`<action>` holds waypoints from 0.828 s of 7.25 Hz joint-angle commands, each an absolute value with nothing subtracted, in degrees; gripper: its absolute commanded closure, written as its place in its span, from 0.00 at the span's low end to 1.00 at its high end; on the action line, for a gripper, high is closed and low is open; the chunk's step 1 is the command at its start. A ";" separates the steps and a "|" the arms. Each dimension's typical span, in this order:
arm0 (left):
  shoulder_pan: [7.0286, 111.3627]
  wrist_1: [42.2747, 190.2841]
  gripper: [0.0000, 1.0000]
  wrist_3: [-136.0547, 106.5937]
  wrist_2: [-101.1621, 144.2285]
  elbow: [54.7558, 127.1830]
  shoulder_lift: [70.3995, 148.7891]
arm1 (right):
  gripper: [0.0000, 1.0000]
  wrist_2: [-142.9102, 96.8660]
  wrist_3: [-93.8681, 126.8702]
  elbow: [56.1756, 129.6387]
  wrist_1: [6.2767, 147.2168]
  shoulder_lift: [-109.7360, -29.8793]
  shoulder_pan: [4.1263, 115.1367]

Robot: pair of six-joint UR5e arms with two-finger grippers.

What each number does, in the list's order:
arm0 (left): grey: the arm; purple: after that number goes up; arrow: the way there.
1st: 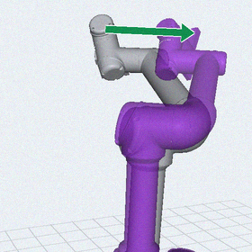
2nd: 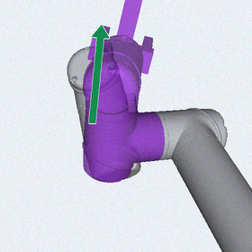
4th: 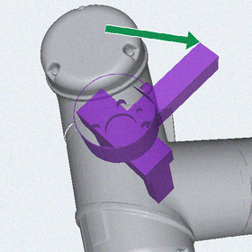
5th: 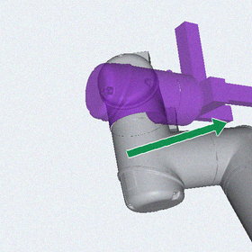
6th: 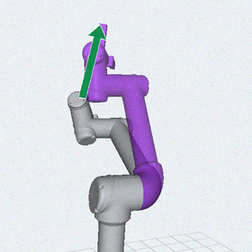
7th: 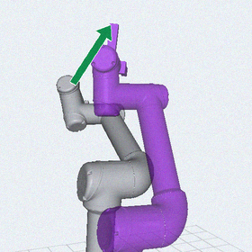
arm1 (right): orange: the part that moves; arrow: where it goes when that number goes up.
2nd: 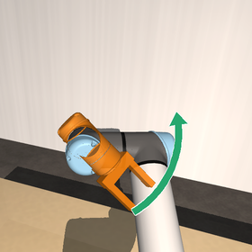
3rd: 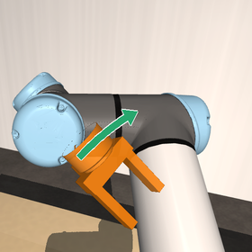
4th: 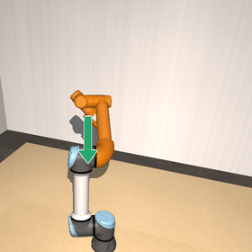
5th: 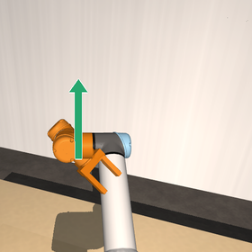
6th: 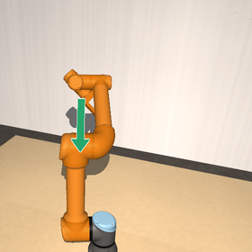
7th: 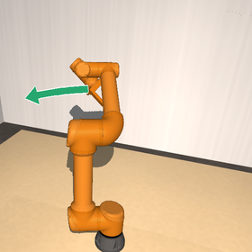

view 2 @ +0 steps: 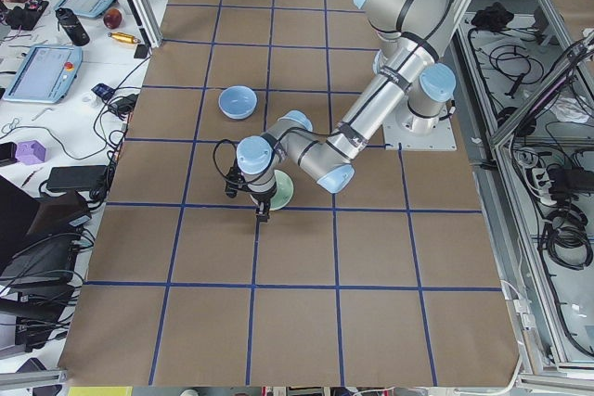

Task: Stack green bowl on blue bowl
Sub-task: 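Lower the left gripper and grasp the pale green bowl's rim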

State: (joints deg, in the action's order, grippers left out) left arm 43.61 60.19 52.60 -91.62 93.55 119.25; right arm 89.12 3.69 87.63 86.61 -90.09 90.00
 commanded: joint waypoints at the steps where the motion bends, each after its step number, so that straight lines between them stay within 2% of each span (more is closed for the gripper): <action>1: 43.33 60.64 0.78 54.14 -91.67 93.60 119.53 | 0.00 89.12 3.69 87.63 86.66 -90.09 90.00; 2: 43.33 60.91 0.99 54.49 -91.50 93.43 119.53 | 0.00 89.12 3.69 87.63 86.66 -90.09 90.00; 4: 43.33 61.00 1.00 54.49 -88.26 93.17 119.01 | 0.00 89.12 3.69 87.63 86.57 -90.09 90.00; 6: 46.56 70.52 1.00 50.65 -87.98 89.24 115.07 | 0.00 89.12 3.69 87.63 86.57 -90.09 90.00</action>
State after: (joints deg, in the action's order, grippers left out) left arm 44.45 64.83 53.27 -88.42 91.89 117.22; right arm 89.12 3.69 87.63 86.59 -90.09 90.00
